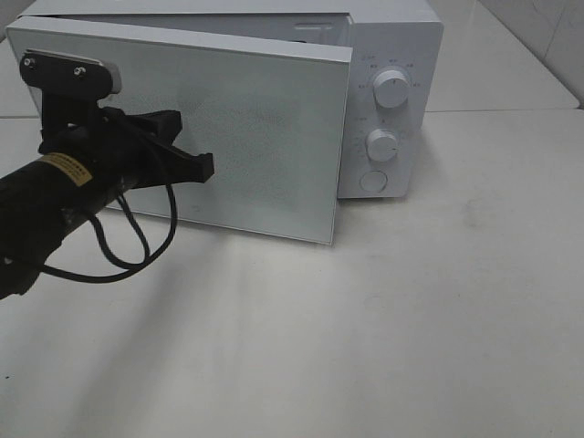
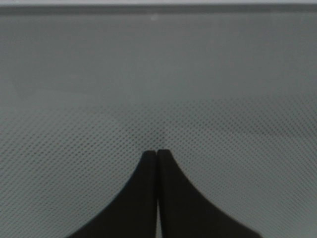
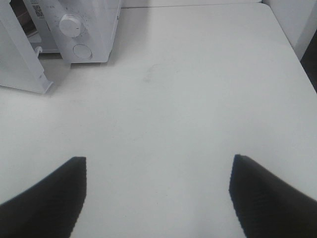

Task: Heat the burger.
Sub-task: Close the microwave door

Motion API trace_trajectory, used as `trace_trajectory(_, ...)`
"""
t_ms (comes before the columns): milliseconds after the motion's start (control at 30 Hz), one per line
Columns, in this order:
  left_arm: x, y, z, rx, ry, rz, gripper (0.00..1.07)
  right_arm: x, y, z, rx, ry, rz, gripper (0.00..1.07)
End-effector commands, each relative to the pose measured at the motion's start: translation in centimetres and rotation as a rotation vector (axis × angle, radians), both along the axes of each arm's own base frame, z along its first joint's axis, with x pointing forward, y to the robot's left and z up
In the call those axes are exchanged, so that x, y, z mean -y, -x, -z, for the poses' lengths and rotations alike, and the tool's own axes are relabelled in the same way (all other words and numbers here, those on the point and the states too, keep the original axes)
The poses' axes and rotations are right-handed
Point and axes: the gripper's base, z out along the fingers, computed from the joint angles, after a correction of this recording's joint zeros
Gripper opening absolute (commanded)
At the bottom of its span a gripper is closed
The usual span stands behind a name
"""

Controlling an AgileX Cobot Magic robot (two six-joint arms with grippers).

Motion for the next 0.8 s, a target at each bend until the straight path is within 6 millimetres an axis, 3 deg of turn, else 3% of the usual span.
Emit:
trace_trajectory(33, 1.7, -0.7, -0.4, 0.002, 0.002, -0.003, 0.0, 0.0, 0.4, 0.0, 0.035, 0.006, -0.002, 0.76)
trace_trajectory(400, 5.6, -2.6, -0.9, -0.002, -0.005, -0.078, 0.0, 0.0, 0.4, 0.0, 0.035, 0.005, -0.003, 0.76)
trace_trajectory(800, 8.0, -5.3, -1.2, -0.049, 0.008, -0.135, 0.0, 0.0, 0.4, 0.0, 0.034, 0.004, -0.004, 0.76)
